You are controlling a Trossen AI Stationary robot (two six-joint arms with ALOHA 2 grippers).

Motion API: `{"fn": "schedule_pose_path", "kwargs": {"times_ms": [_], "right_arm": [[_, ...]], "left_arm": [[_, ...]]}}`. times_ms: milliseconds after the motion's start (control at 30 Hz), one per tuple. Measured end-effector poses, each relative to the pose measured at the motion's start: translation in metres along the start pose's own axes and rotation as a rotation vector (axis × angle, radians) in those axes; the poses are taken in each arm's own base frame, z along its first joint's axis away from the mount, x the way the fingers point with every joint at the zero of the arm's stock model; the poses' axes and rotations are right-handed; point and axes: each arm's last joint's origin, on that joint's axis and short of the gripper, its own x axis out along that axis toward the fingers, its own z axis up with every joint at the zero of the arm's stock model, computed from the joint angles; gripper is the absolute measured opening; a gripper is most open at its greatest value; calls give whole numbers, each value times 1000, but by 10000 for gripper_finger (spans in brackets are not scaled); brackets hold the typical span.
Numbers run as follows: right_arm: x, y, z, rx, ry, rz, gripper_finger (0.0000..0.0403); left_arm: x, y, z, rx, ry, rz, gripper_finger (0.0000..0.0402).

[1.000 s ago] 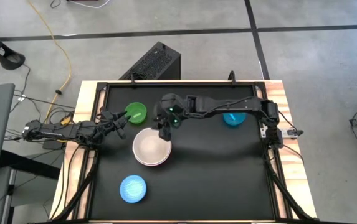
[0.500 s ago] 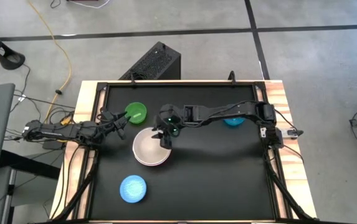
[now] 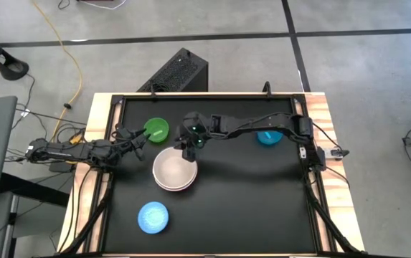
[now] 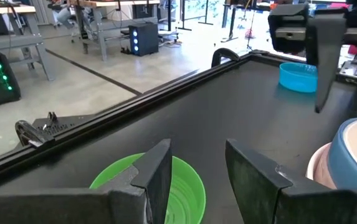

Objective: Nest bowls inside each other
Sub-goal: Stack the blue pattern bowl on top of the white bowl

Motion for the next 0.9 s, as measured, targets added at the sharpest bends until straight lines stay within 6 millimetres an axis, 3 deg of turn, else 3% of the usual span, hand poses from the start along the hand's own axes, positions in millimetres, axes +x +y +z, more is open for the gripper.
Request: {"fn": "schedule_pose_path", "kwargs": {"times_ms": [333, 567, 767, 900], "right_arm": [[-16, -1, 8, 14, -2, 41, 178], [-64, 5, 23, 18, 49, 30, 178], [-117, 19, 25, -31, 167, 31, 178], [-144, 31, 18, -36, 285, 37, 178]], "left_arm": [[0, 0, 0, 1, 1, 0, 140], [0, 0, -2, 9, 17, 3, 140], [0, 0, -4, -37, 34, -26, 140], [-1, -7, -3, -89, 62, -230, 140]]}}
